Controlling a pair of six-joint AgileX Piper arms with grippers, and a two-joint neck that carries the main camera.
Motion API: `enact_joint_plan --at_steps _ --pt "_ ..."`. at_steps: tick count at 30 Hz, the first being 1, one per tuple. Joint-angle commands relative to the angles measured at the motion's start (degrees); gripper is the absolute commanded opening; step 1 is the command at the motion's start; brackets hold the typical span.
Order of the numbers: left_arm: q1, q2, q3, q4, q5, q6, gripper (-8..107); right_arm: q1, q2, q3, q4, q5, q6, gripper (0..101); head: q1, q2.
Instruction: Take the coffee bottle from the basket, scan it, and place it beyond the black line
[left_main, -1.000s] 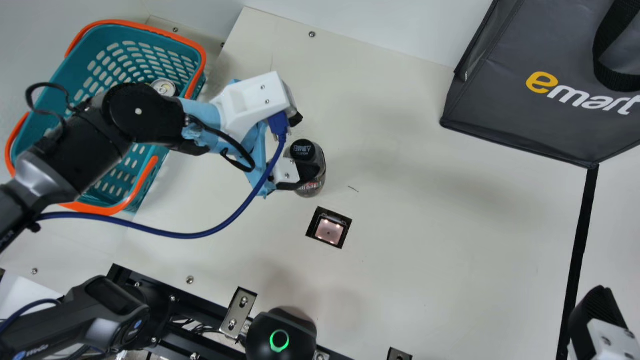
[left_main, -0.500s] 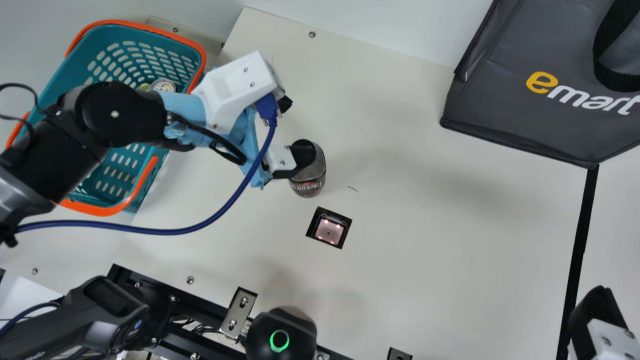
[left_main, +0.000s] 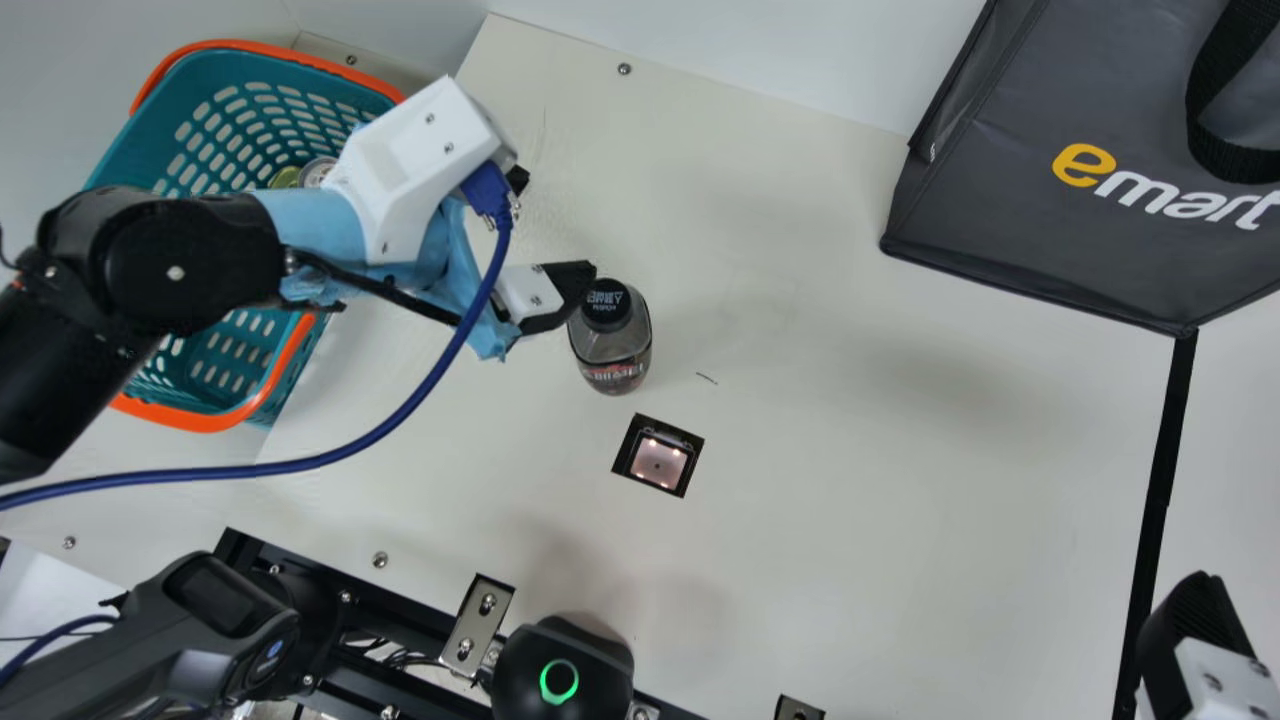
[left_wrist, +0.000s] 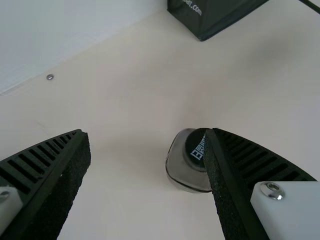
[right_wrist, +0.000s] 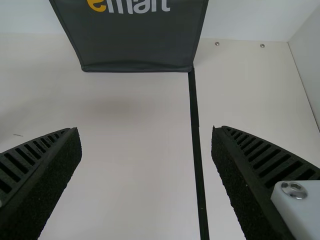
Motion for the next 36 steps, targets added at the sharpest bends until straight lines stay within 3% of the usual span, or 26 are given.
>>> enact_joint_plan --at_steps 1,18,30,36 --pt "-0.1 -0.6 0.2 2.9 -0.3 -3.2 90 0.0 0.0 0.0 0.0 0.0 0.0 91 -1.0 0.1" --pt "0.5 -4.2 1.2 19.0 -1.2 -20.5 90 0.0 0.0 0.0 0.0 0.0 0.0 91 -1.0 0.1" --pt "4.5 -3.4 0.7 22.0 -1.5 -24.4 90 0.0 0.0 0.0 0.0 0.0 0.0 91 -1.0 0.1" --pt "6.9 -2.8 0.7 21.7 -1.5 -24.0 90 0.0 0.0 0.0 0.0 0.0 0.0 91 -1.0 -7.9"
